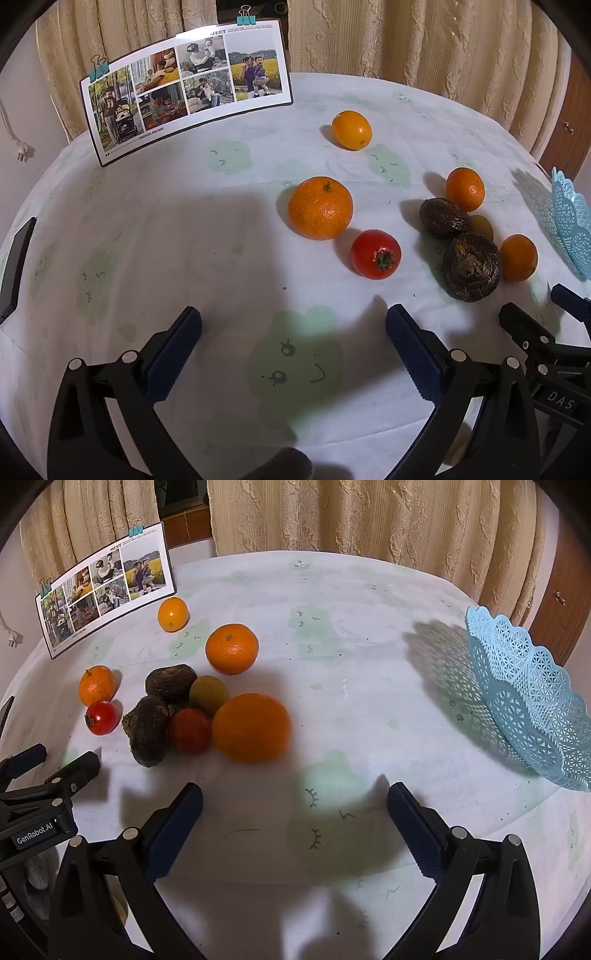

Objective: Organize fruits

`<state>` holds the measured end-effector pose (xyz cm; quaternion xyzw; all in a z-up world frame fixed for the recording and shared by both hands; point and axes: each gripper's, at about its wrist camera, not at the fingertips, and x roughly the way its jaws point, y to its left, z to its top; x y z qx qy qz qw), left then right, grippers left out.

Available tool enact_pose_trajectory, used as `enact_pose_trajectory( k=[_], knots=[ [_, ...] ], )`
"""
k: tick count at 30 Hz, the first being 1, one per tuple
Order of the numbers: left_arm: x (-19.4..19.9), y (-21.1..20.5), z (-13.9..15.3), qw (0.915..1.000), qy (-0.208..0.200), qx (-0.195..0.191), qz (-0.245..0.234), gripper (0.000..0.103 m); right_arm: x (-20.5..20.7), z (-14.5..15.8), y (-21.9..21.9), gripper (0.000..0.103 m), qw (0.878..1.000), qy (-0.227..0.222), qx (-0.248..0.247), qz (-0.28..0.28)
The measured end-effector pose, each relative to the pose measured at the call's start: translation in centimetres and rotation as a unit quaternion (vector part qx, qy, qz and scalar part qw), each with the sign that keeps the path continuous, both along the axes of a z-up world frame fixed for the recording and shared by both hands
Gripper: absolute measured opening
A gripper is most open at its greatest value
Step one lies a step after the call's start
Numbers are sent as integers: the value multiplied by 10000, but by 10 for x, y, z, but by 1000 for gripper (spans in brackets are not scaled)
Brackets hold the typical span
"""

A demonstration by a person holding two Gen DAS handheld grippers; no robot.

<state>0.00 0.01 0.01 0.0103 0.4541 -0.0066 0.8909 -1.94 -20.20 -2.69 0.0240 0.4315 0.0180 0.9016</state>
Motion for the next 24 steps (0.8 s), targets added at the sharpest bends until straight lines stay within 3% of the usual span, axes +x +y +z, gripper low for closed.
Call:
enact_pose_trajectory(
  k=[24],
  knots=[
    [-3,-3,2,10000,25,17,43,98,6,1,1,101,10000,18,23,66]
  ],
)
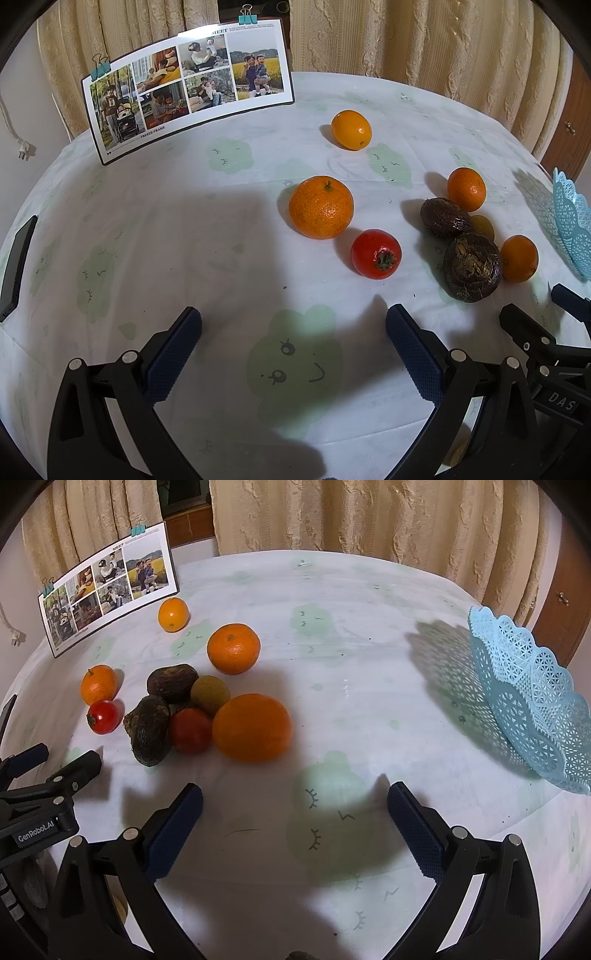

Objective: Organize fruits

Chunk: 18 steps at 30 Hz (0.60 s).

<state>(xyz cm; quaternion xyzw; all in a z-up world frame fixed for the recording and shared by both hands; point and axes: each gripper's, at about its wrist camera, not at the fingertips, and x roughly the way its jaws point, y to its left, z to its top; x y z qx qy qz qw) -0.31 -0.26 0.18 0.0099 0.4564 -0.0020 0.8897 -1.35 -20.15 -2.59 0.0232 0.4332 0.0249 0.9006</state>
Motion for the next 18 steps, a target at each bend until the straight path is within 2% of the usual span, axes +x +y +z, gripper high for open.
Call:
enact_pose_trajectory(
  k=[18],
  knots=[
    [0,0,0,10000,-1,5,-1,98,-5,1,-6,101,10000,10,73,61]
  ],
)
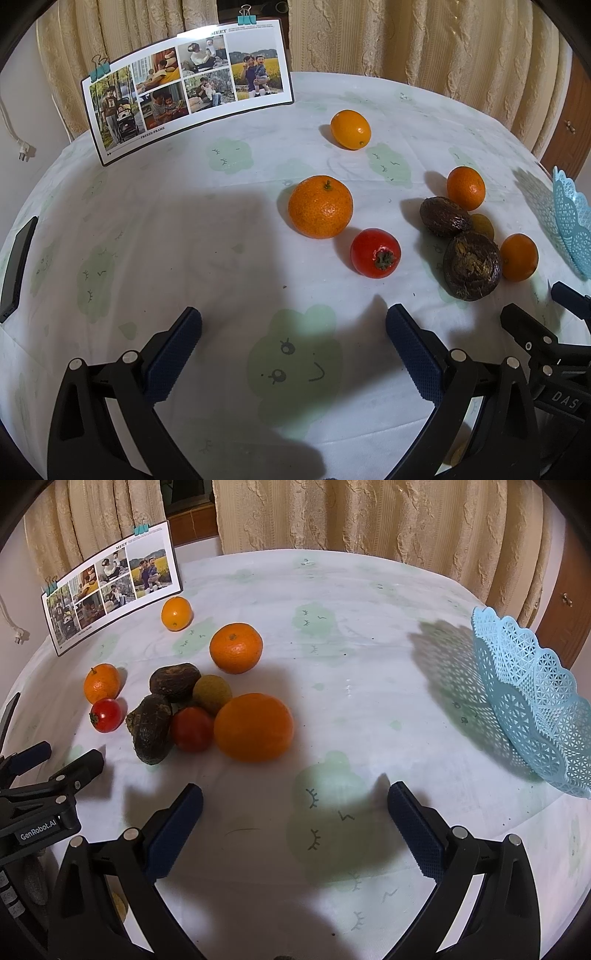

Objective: Organize fruits

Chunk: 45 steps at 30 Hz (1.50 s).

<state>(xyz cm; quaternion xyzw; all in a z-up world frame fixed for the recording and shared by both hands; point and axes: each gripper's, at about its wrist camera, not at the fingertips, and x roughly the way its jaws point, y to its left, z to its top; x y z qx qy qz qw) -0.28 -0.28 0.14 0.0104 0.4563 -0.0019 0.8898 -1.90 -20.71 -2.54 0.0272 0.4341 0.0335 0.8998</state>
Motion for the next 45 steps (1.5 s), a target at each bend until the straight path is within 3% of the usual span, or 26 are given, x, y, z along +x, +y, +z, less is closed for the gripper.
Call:
enact_pose_trajectory(
  k=[8,17,23,29,34,36,45],
  knots=[
    [2,0,-1,10000,-2,-2,1,98,-6,0,0,101,9994,-134,261,155],
    [2,0,0,10000,-6,-3,-6,98,-33,14,1,101,9937,-815,713,282],
    [1,-2,2,9999,-19,-42,-91,98,-47,19,5,101,9903,-1004,862,419],
    [-2,-5,8,9995,-236,-42,-220,98,-57,26,22,101,9894,-1148,642,620],
    [-1,7,15,9992,-382,-74,-46,98,-72,24,37,100,9881,-1121,556,890],
    [-1,12,20,9988,-472,-113,41,98,-77,24,43,97,9873,-1117,504,1007],
    [-4,25,32,9973,-683,-153,199,98,-78,11,68,61,9857,-634,465,1488]
  ],
)
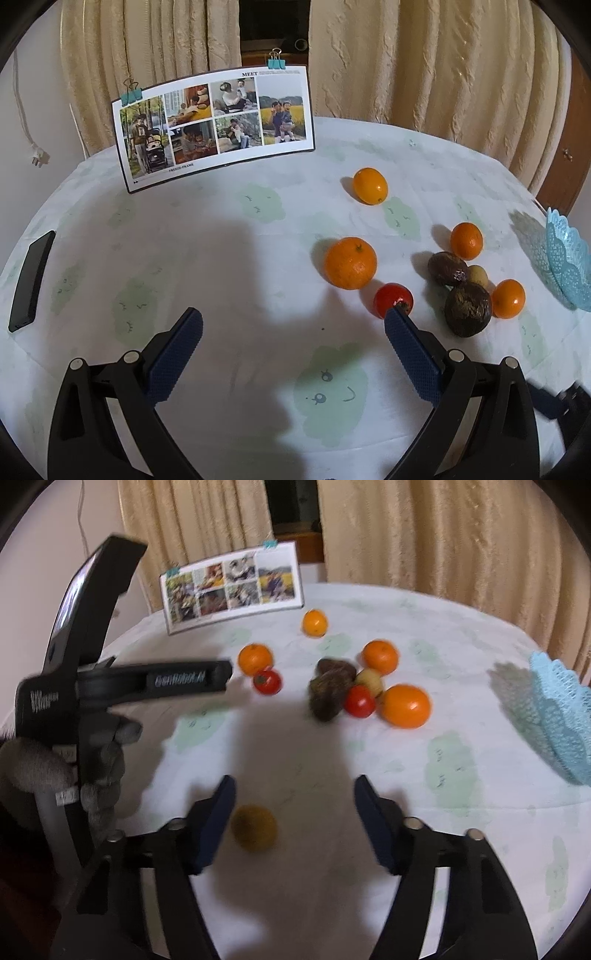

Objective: Organize fruits
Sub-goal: 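Close the right gripper around the small yellow-brown fruit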

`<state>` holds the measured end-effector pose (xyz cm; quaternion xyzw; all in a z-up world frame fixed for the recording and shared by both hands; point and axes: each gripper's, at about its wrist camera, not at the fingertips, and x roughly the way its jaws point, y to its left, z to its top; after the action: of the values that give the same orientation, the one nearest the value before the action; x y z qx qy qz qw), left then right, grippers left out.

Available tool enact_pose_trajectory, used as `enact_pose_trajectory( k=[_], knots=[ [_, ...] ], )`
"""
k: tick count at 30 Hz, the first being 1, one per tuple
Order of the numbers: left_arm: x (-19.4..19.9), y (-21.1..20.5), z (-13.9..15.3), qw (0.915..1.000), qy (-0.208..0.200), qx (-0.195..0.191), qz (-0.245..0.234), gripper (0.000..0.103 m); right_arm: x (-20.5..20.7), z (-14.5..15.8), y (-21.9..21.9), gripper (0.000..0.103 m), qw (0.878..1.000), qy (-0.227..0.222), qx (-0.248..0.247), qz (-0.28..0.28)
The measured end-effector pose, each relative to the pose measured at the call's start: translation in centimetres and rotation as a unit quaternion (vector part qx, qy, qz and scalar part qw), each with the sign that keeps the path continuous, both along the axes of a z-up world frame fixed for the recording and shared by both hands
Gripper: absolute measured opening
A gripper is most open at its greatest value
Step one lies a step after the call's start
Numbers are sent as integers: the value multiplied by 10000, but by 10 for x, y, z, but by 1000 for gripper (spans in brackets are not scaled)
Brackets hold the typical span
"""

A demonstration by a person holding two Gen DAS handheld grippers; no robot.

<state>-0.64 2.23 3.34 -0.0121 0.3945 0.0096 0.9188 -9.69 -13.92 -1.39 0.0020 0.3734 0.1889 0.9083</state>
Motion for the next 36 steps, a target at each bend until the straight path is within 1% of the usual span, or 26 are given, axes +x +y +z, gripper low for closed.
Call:
enact_pose_trajectory(
  k=[4,6,8,9,11,12,20,27,33,36],
  knots=[
    [-1,3,2,10000,-45,-14,32,98,-5,-4,7,51,9996,116,46,244],
    [-1,3,2,10000,-53,-5,28,98,-7,-6,14,46,9992,155,-8,376],
    [-2,3,2,10000,-52,0,23,98,-9,-6,20,39,9986,171,-63,493],
    [-2,3,2,10000,-53,-1,27,98,-10,-7,21,38,9984,177,-73,528],
    [-2,3,2,10000,-56,4,34,98,-11,-8,23,29,9981,191,-88,574],
    [-2,3,2,10000,-54,12,27,98,-11,-9,24,26,9980,216,-65,596],
    [-2,-1,1,9999,-87,97,-37,97,-11,-8,20,26,9981,252,131,556],
    [-3,-5,3,9996,-157,204,-111,94,-8,2,0,26,9987,125,443,234],
    [-4,-11,8,9992,-192,246,-253,85,-3,15,-33,26,9964,-22,802,-270],
    [-2,-13,8,9990,-119,153,-400,77,-2,18,-51,26,9943,-96,933,-503]
  ],
)
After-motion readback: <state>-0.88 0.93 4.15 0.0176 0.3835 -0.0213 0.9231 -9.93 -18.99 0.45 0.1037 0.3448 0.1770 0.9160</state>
